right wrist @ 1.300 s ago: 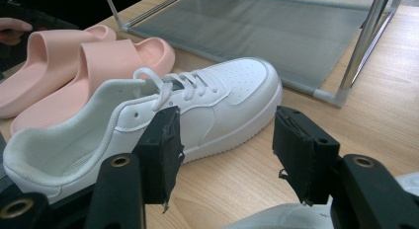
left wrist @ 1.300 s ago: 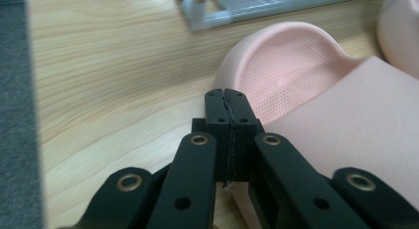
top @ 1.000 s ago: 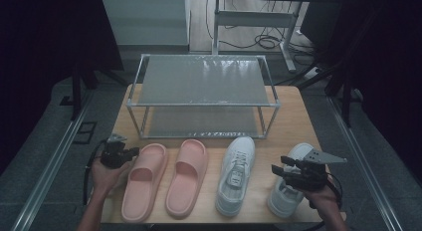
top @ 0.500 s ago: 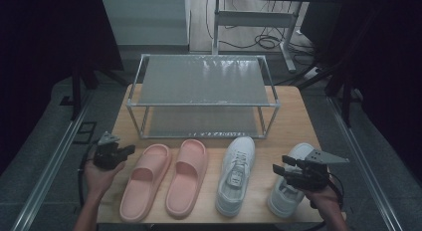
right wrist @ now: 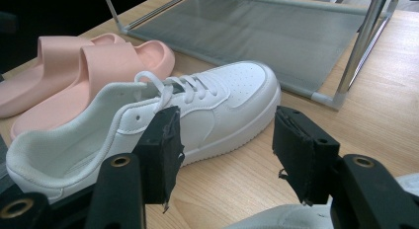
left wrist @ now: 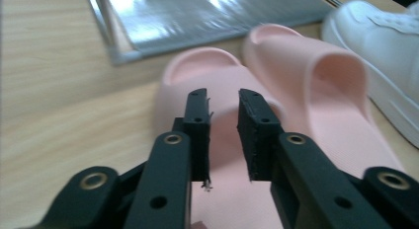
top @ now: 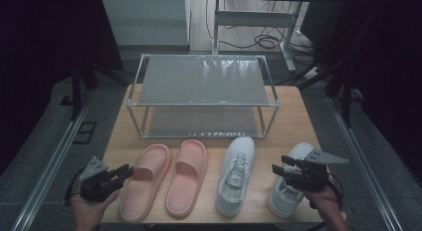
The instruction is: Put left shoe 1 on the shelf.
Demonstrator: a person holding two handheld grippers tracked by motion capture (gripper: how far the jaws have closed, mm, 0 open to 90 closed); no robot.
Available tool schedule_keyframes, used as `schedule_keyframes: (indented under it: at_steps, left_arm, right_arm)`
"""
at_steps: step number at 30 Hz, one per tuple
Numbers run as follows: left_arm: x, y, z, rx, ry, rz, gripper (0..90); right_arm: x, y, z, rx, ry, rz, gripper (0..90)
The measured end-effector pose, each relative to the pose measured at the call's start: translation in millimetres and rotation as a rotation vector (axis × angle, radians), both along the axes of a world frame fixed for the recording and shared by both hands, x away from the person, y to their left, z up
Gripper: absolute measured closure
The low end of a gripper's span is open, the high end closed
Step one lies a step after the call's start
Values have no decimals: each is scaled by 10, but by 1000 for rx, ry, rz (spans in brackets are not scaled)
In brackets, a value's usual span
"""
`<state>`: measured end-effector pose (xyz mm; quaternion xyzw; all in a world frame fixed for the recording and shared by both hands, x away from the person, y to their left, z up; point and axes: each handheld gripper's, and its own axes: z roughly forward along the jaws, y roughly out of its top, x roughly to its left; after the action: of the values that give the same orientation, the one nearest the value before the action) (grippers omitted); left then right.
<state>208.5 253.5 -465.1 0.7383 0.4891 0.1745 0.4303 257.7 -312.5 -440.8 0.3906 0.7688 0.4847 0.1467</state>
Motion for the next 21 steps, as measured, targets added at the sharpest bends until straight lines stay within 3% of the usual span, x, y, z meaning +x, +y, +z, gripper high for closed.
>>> schedule_keyframes:
  at_steps: [8, 14, 21]
  left_arm:
    - [33, -297, -173, 81, 54, -18, 637]
    - [108, -450, -262, 84, 97, -44, 603]
    - [209, -586, -343, 101, 111, -52, 641]
  right_arm:
    - [-2, 7, 2, 0, 0, 2, 452]
    - [2, 5, -2, 0, 0, 1, 452]
    - [-2, 15, -2, -1, 2, 4, 452]
